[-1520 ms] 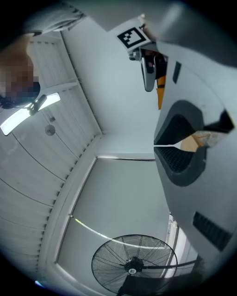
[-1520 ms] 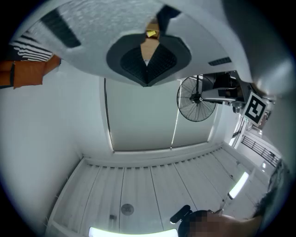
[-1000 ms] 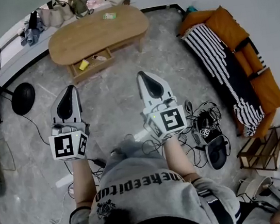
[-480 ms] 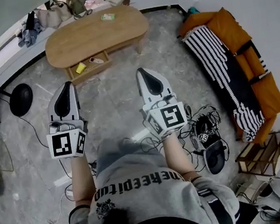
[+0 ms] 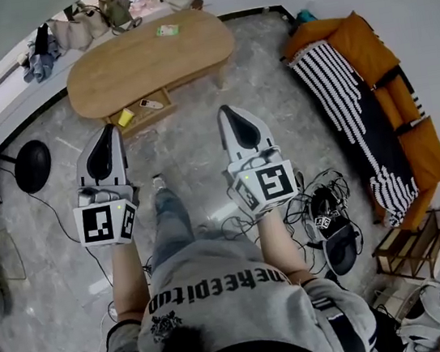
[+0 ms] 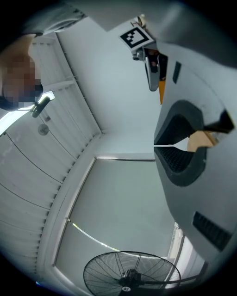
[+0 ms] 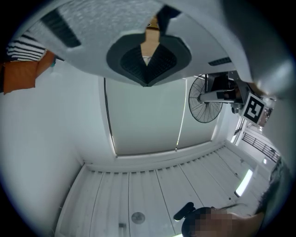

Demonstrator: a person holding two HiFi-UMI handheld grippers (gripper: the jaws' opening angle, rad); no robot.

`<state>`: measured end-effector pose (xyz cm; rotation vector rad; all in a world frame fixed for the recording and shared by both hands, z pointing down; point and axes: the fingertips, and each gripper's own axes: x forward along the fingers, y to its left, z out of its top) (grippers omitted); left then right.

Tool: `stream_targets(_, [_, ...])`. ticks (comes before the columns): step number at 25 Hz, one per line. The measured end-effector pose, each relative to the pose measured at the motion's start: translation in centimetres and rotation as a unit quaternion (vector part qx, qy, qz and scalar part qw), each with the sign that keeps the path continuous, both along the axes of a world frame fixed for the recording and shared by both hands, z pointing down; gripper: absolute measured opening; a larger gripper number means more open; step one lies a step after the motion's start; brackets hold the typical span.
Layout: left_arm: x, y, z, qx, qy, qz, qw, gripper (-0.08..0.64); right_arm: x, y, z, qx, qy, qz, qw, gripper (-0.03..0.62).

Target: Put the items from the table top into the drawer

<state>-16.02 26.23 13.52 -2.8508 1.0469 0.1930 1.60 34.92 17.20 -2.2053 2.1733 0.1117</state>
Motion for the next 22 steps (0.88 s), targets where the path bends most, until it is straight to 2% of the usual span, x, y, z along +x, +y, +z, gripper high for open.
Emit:
stream_targets(12, [4.8,-16.7,-0.8,0.005,-0.004,0.032,0.9994,0.014,4.3,-16.0,-1.1,0.003,-0.004,0.028,1.000,0.003])
stream_targets(22, [5.4,-28.7,-1.1,0.007,-0.010,0.041,0.9991,0.014,4.8,-27.8,-1.1,0.003,-0.006,0.036,0.999,0.003])
